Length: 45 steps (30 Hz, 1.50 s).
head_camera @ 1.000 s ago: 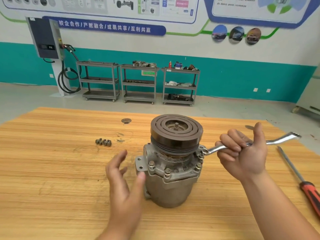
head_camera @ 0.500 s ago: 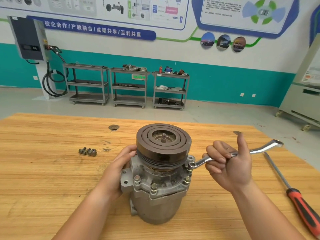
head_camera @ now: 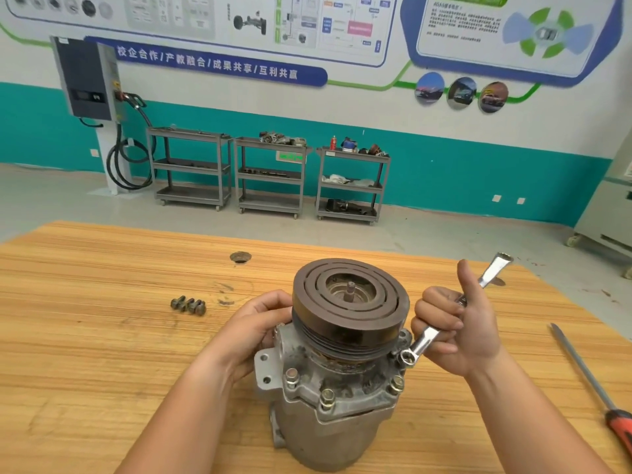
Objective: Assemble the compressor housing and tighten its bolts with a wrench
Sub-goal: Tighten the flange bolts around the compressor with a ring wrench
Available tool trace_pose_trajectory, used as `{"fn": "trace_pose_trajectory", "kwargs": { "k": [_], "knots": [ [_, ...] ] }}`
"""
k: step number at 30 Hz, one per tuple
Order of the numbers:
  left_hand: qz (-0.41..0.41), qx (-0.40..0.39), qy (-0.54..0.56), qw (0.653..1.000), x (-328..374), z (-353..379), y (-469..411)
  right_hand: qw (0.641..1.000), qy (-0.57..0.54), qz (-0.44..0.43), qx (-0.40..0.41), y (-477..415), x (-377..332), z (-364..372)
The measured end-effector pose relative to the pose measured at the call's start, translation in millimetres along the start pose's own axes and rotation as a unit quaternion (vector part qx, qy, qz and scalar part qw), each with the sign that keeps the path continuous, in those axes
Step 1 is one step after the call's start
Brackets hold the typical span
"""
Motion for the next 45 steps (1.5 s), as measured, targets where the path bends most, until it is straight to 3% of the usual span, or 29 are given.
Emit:
{"fn": "trace_pose_trajectory", "kwargs": {
  "k": [6, 9, 12, 15, 19, 22, 23, 26, 29, 32, 36, 41, 45],
  "knots": [
    [0.023, -0.025, 0.002, 0.999, -1.9, -1.0, 8.6, 0.999, -0.034, 0.023, 0.018, -1.0, 0.7, -5.4],
    [0.051, -0.018, -0.025, 0.998, 0.4, -6.7, 13.5, 0.986, 0.088, -0.019, 0.141, 5.2, -7.2, -9.1],
    [0.082, -0.013, -0.046, 0.995, 1.1, -11.2, 16.0, 0.935, 0.162, -0.111, 0.294, 25.9, -13.7, -5.4],
    [0.131, 0.002, -0.058, 0.990, 5.3, -14.1, 18.2, 0.872, 0.190, -0.228, 0.388, 60.4, -5.2, 7.0],
    [0.150, 0.007, -0.035, 0.988, 1.5, -13.3, 22.3, 0.791, 0.262, -0.323, 0.448, 87.6, 26.9, 39.0],
    [0.147, 0.019, -0.027, 0.989, -0.1, -11.4, 25.3, 0.706, 0.410, -0.350, 0.459, 85.3, 49.7, 64.2],
    [0.146, 0.021, -0.026, 0.989, -0.1, -10.6, 25.9, 0.692, 0.447, -0.349, 0.447, 81.1, 53.6, 69.7],
    [0.128, 0.017, 0.000, 0.992, -6.1, -6.1, 31.4, 0.716, 0.395, -0.379, 0.433, 84.0, 40.0, 78.7],
    [0.099, -0.010, 0.043, 0.994, -13.6, 1.4, 34.8, 0.760, 0.367, -0.408, 0.348, 83.1, 6.6, 96.3],
    [0.080, -0.014, 0.078, 0.994, -18.6, 5.1, 35.6, 0.832, 0.320, -0.305, 0.334, 71.5, -16.1, 62.9],
    [0.079, -0.016, 0.103, 0.991, -21.1, 4.7, 33.8, 0.920, 0.169, -0.154, 0.318, 41.3, -18.8, 11.3],
    [0.114, -0.050, 0.072, 0.990, -21.4, 5.7, 33.5, 0.971, 0.094, -0.076, 0.205, 19.4, -6.4, -15.4],
    [0.140, -0.070, 0.036, 0.987, -20.0, 5.6, 33.8, 0.982, 0.090, -0.031, 0.166, 7.6, 0.0, -15.7]
  ]
}}
Point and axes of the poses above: each hand's wrist, its own y-axis away from the middle knuckle, its own z-axis out of the palm, x = y × z, the point moved 7 cm from there along -y, towards the middle knuckle, and after that the axes turned 7 degrees about y, right-handed, at the moved point
